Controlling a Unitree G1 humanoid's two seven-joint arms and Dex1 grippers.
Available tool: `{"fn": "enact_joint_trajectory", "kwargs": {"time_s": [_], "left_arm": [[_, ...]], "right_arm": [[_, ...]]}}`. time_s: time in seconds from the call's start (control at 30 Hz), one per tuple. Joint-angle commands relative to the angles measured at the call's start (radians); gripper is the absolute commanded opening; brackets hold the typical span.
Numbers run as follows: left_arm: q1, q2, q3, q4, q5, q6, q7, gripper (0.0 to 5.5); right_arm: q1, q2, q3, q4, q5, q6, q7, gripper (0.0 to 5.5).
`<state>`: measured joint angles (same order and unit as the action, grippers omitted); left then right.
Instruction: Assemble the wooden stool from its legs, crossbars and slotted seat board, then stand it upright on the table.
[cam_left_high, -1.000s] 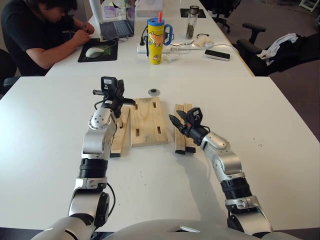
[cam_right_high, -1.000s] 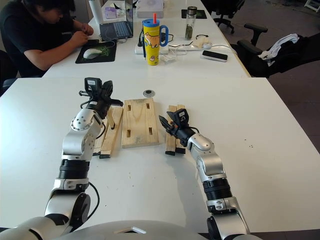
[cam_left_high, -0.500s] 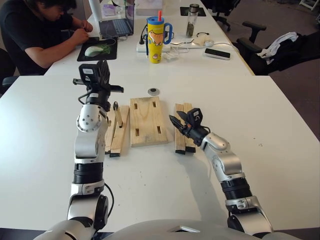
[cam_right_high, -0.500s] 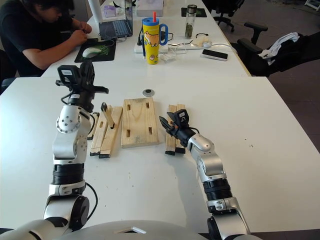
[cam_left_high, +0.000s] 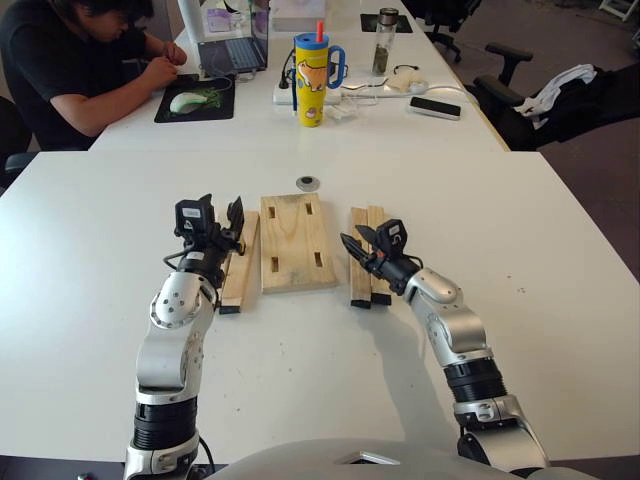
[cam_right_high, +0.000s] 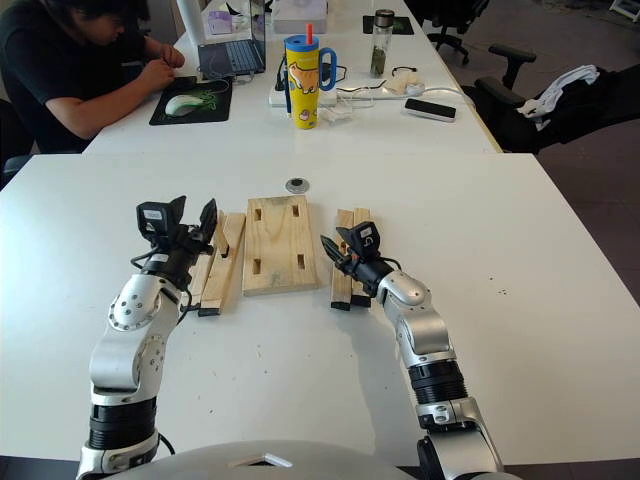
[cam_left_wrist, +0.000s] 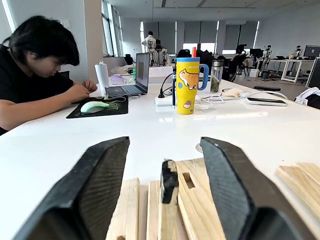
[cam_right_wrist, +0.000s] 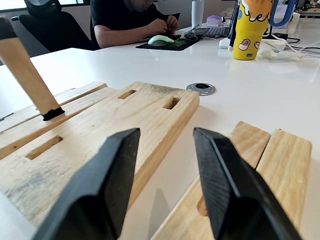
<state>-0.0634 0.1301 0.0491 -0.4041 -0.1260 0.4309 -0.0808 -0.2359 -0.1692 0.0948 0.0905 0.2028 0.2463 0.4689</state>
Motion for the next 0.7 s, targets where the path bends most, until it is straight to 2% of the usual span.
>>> {"fn": "enact_joint_trajectory", "kwargs": {"time_s": [0.03,0.13,0.2,0.57,0.7], "left_arm": [[-0.023,0.005,0.000,0.072,0.014,0.025,0.006,2.69],[-0.048,0.008,-0.011,0.120,0.023,0.032,0.001,2.69],[-0.053,0.005,-0.013,0.139,0.024,0.036,0.001,2.47],[-0.078,0.005,-0.004,0.116,0.024,0.051,0.014,0.95],[-0.120,0.009,0.004,0.096,0.008,0.066,0.005,0.44]], "right_arm": [[-0.011,-0.007,0.002,-0.004,-0.004,0.014,0.007,1.99],[-0.015,-0.004,0.006,-0.004,-0.005,0.017,0.010,1.99],[-0.024,-0.002,0.010,0.003,-0.005,0.018,0.014,1.99],[-0.035,-0.003,0.006,0.016,-0.004,0.026,0.015,1.99],[-0.050,0.018,-0.033,0.020,0.023,0.042,-0.017,1.99]]}}
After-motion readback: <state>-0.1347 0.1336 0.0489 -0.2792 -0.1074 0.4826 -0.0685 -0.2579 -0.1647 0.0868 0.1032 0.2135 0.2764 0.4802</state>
